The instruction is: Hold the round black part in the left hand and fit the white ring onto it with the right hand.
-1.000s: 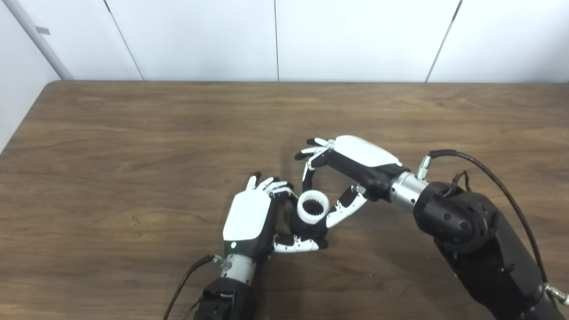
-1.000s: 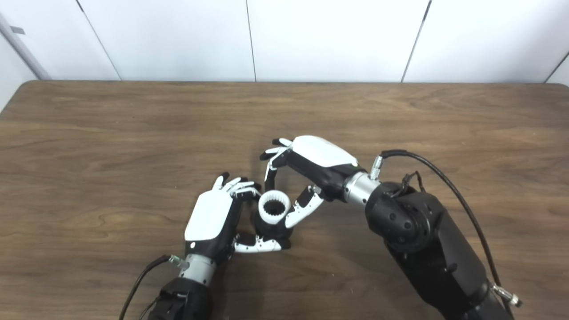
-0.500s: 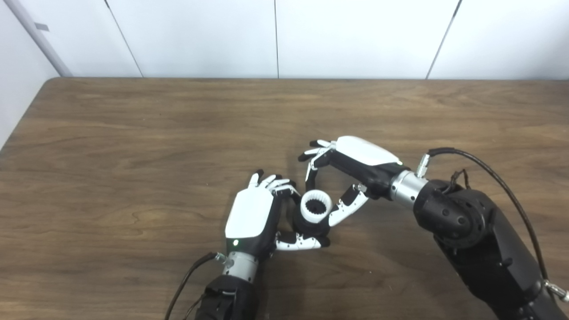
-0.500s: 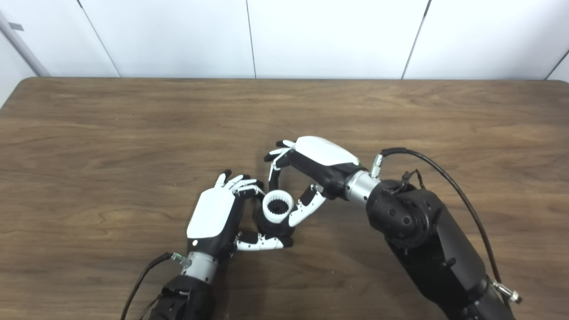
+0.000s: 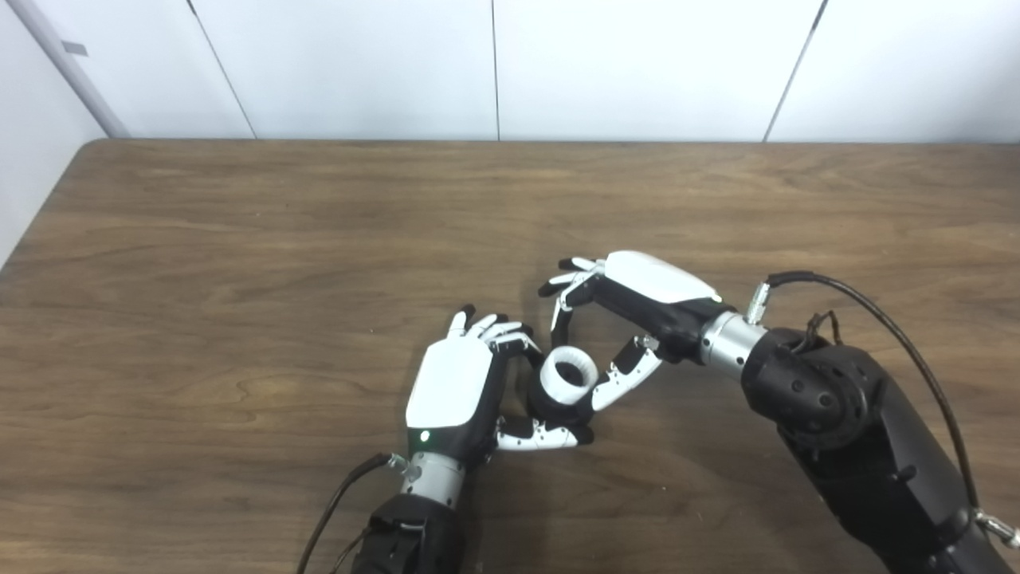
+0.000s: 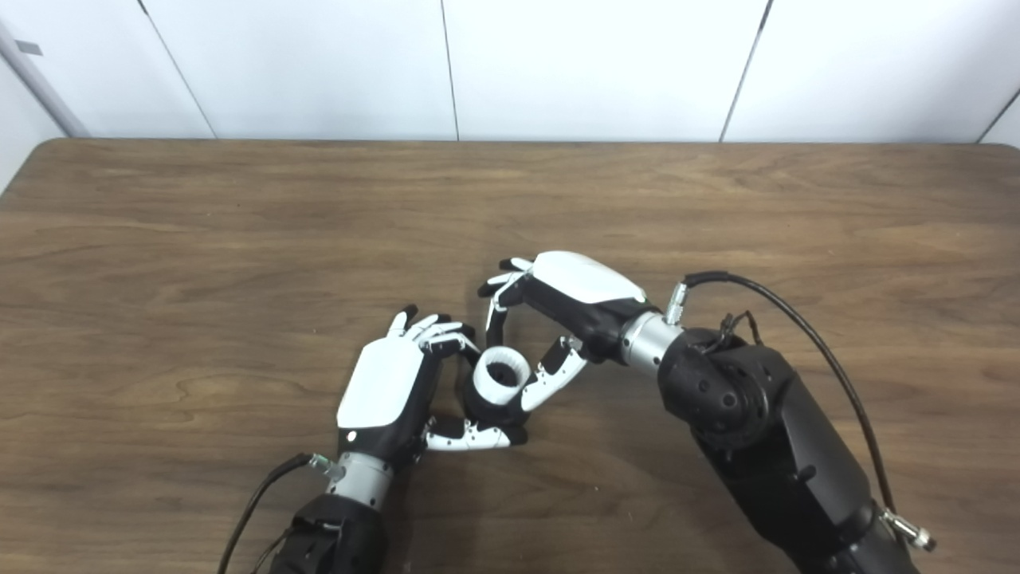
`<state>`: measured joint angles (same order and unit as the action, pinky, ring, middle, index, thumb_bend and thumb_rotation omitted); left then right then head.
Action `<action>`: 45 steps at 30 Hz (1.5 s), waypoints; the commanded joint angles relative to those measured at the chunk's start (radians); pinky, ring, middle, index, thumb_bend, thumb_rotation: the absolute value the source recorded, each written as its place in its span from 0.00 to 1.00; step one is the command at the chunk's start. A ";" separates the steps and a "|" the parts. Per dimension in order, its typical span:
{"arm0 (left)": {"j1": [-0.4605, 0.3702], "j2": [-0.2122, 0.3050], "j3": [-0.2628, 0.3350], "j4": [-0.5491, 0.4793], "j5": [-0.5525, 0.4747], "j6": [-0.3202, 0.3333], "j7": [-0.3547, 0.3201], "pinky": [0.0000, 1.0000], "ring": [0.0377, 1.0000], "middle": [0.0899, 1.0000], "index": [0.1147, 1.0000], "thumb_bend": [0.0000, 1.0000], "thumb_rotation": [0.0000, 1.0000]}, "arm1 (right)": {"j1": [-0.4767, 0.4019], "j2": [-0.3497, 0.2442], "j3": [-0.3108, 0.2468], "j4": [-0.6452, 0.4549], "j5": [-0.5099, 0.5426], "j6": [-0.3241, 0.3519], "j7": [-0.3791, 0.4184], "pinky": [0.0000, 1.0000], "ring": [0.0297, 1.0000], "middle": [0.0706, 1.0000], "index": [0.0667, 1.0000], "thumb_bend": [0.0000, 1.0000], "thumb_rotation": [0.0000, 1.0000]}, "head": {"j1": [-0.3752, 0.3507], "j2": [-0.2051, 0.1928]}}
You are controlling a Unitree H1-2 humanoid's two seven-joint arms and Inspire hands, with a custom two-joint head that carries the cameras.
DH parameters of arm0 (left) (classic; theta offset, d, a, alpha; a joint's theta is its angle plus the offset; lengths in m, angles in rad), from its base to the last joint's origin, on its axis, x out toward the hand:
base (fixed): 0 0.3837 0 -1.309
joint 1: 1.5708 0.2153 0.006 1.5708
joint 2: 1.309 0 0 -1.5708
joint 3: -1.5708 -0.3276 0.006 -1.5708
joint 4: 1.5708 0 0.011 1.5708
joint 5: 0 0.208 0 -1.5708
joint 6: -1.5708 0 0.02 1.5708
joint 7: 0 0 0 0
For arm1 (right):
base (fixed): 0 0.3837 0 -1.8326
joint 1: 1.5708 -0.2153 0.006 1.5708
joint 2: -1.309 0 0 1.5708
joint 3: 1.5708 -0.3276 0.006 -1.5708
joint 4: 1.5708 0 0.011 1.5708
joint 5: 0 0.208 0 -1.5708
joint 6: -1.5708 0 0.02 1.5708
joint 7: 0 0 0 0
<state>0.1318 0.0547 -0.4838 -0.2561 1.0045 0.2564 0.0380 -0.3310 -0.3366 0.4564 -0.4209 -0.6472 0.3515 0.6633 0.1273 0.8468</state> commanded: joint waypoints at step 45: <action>0.018 -0.003 -0.027 0.031 -0.016 0.006 -0.059 1.00 0.86 0.74 0.42 0.52 0.05 | -0.004 0.013 -0.012 -0.015 -0.047 -0.024 -0.008 1.00 1.00 0.98 0.72 0.98 0.32 | -0.008 -0.001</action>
<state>0.1307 0.0541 -0.4898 -0.2552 1.0026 0.2584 0.0367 -0.3078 -0.3263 0.4601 -0.4128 -0.6897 0.3321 0.6635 0.1181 0.8452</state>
